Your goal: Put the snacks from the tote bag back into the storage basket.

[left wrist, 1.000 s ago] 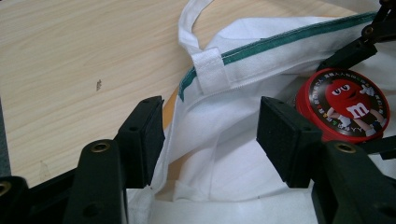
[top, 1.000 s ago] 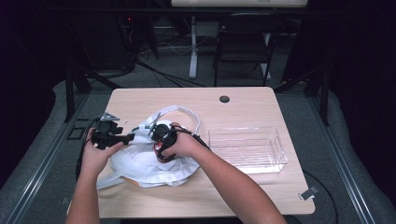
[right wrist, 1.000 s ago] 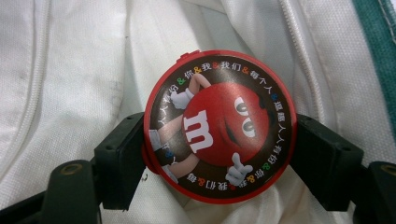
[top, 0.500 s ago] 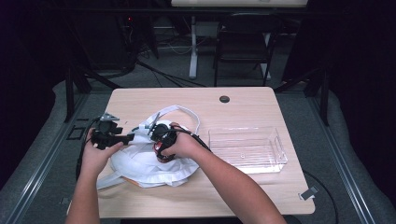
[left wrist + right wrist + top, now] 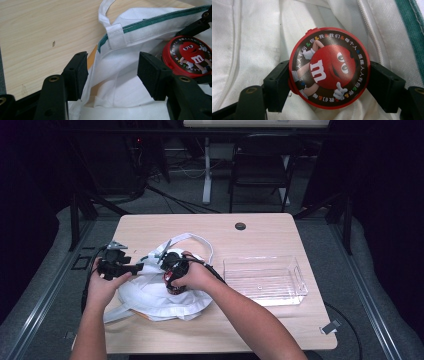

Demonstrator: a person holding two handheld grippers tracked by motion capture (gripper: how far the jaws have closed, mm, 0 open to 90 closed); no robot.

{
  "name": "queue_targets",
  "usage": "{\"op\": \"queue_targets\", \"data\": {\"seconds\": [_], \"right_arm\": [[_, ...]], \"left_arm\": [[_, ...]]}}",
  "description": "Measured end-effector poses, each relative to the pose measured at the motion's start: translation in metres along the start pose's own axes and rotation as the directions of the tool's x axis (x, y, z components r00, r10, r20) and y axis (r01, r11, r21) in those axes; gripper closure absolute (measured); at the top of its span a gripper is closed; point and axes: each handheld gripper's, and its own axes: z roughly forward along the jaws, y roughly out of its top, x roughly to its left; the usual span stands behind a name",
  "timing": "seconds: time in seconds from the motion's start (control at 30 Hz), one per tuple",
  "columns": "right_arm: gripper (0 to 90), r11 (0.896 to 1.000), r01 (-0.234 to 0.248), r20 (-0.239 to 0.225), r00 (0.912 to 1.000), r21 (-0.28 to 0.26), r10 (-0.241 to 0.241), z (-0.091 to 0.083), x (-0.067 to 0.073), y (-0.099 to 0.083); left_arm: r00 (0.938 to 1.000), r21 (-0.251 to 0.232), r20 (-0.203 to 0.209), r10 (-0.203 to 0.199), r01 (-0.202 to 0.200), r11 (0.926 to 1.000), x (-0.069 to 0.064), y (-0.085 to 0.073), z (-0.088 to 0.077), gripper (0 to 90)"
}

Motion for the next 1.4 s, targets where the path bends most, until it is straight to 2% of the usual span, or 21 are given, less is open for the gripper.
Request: {"op": "queue_targets", "data": {"seconds": [0.5,0.7,1.4], "right_arm": [[25.0,1.0,0.008,0.0,1.0,-0.024,-0.008,-0.012,0.009,0.004],[25.0,0.999,0.035,0.005,0.9994,-0.03,-0.034,-0.023,0.015,0.009],[25.0,0.996,0.064,0.002,0.9979,-0.062,-0.064,-0.05,0.023,0.015]], "left_arm": [[1.0,-0.013,-0.009,-0.002,0.002,0.9999,0.0,0.0,0.0,41.8],[1.0,-0.007,-0.005,0.001,-0.001,1.0,0.001,0.0,-0.002,41.8],[1.0,-0.021,-0.008,-0.006,0.005,0.9998,0.002,0.0,-0.002,41.8]]}}
